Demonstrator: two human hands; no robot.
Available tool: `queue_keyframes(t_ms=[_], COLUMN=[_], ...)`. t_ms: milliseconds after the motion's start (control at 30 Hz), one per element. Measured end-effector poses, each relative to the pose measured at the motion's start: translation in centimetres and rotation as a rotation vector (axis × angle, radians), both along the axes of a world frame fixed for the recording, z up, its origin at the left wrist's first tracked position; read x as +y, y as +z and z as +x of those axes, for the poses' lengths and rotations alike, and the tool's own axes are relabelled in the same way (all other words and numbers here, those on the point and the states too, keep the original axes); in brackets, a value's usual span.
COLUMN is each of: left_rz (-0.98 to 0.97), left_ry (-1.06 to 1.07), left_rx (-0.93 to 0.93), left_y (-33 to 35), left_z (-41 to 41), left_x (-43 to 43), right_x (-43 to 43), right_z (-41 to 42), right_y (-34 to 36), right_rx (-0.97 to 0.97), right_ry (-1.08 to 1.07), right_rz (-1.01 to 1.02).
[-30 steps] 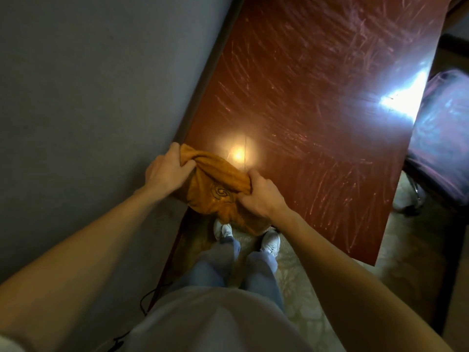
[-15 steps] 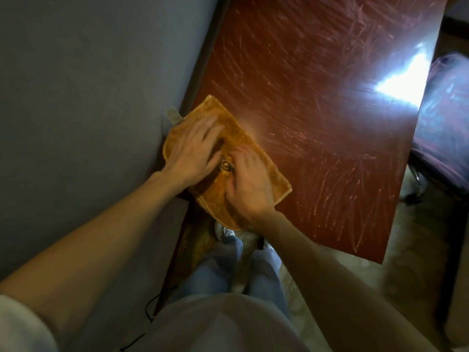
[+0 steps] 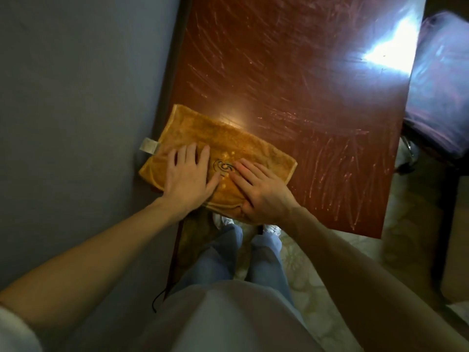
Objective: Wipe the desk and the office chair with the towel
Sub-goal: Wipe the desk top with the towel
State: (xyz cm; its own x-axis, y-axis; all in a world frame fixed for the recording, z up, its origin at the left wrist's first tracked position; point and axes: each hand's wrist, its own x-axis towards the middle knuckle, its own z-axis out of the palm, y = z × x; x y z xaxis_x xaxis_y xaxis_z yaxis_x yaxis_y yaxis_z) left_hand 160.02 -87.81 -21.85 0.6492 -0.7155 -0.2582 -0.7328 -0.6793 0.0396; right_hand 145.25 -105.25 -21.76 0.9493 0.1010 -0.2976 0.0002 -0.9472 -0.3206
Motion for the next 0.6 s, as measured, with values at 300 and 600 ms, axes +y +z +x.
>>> queue_keyframes(t_ms=[300, 600], left_rz=[-0.04, -0.136], left_ry=[-0.256, -0.161], left_rx=[-0.039, -0.099], left_y=[-3.4, -5.3], left_z=[7.1, 4.4], left_x=[-0.6, 0.1], right_x=[5.8, 4.7], right_z=[4.6, 1.6], right_y=[-3.2, -5.2], right_rx=[-0.054, -0.157], right_ry=[-0.562, -0.497], right_rz=[-0.037, -0.115])
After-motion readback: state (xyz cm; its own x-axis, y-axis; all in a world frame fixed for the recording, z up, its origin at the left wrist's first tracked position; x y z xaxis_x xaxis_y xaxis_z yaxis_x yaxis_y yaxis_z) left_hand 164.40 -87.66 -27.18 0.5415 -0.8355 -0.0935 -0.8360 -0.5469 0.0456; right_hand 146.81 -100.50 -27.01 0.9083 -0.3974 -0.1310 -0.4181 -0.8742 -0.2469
